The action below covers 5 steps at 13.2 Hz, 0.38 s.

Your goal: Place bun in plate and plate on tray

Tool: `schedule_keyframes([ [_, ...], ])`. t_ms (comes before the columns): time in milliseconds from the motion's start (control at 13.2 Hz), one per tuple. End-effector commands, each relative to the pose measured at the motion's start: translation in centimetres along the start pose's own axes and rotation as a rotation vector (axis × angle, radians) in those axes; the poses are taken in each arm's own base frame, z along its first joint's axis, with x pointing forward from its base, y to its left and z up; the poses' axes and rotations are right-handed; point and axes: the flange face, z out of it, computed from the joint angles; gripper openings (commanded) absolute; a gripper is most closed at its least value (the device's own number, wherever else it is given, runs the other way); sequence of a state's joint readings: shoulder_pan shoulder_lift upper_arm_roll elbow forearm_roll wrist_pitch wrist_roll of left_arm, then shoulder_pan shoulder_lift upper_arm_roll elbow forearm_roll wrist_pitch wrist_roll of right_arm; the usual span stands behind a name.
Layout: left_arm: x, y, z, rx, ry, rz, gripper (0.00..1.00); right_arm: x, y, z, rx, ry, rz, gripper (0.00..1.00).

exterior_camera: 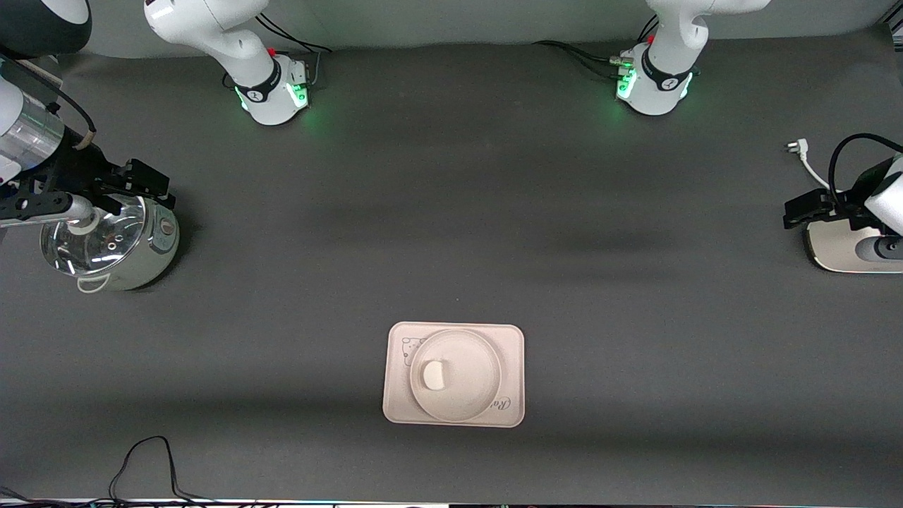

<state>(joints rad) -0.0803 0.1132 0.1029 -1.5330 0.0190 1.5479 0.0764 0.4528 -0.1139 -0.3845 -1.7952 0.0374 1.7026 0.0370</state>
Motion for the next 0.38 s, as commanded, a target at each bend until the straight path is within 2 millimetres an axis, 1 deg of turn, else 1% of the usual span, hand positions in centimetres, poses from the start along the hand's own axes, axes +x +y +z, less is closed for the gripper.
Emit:
schedule_keyframes([
  [0,-0.1,0.4,-0.4,0.008,-0.006,-0.011,1.00,0.0,0.0,0.4,-0.024,-0.006,0.023,1.00],
  [151,0.0,0.4,-0.3,0.009,-0.006,-0.013,1.00,0.1,0.8,0.3,-0.025,-0.004,0.038,1.00],
  [227,0.0,0.4,-0.3,0.009,-0.006,-0.013,1.00,0.0,0.6,0.3,-0.029,-0.004,0.031,1.00],
  [302,0.0,0.4,-0.4,0.011,0.000,0.007,1.00,0.0,1.0,0.3,-0.038,-0.004,0.037,1.00],
])
